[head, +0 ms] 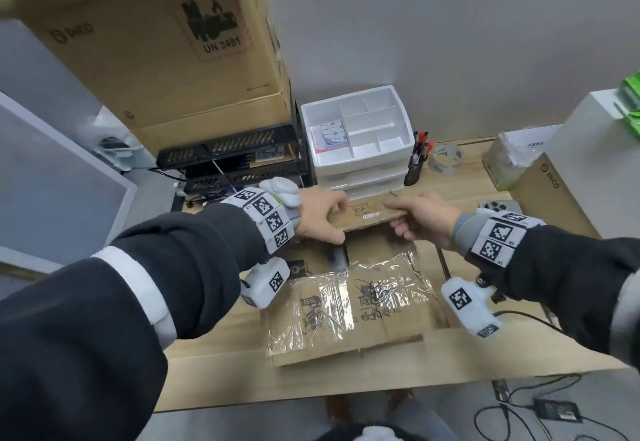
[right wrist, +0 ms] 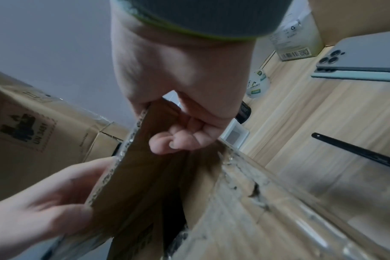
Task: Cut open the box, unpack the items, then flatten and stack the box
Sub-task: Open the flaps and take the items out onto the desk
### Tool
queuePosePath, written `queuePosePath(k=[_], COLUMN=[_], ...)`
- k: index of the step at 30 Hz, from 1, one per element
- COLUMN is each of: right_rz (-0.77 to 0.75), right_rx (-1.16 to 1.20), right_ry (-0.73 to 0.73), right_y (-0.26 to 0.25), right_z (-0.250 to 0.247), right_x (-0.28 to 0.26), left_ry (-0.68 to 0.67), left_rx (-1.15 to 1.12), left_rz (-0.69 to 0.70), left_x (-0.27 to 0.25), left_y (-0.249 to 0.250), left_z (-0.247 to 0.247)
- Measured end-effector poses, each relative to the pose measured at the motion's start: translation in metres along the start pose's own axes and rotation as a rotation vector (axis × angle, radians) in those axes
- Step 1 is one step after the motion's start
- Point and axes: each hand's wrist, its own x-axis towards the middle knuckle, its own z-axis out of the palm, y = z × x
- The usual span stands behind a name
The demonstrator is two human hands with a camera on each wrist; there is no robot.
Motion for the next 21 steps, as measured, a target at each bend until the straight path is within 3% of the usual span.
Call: queuePosePath(k=[4, 8, 14, 21], right_rz=[-0.01, -0.089, -0.178, -0.135], right_rx=[-0.003, -0.152, -0.67, -1.129], right_ry=[-0.065, -0.1, -0.141, -0.331], right_y=[-0.007, -0.007, -0.002, 0.005], right_z=[0.002, 0.003, 0.01, 0.027], right_x=[-0.004, -0.006, -0.002, -0.009], left_ry=[0.09, 0.275, 0.5, 0.541], left_rx=[-0.024, 0.045, 0.171, 0.119], left_rz=[-0.004, -0.025, -0.204, -0.28], left_x=[-0.008, -0.02, -0.026, -0.01], left_y=[-0.01, -0.03, -0.076, -0.086], left_z=[-0.011, -0.023, -0.024, -0.007])
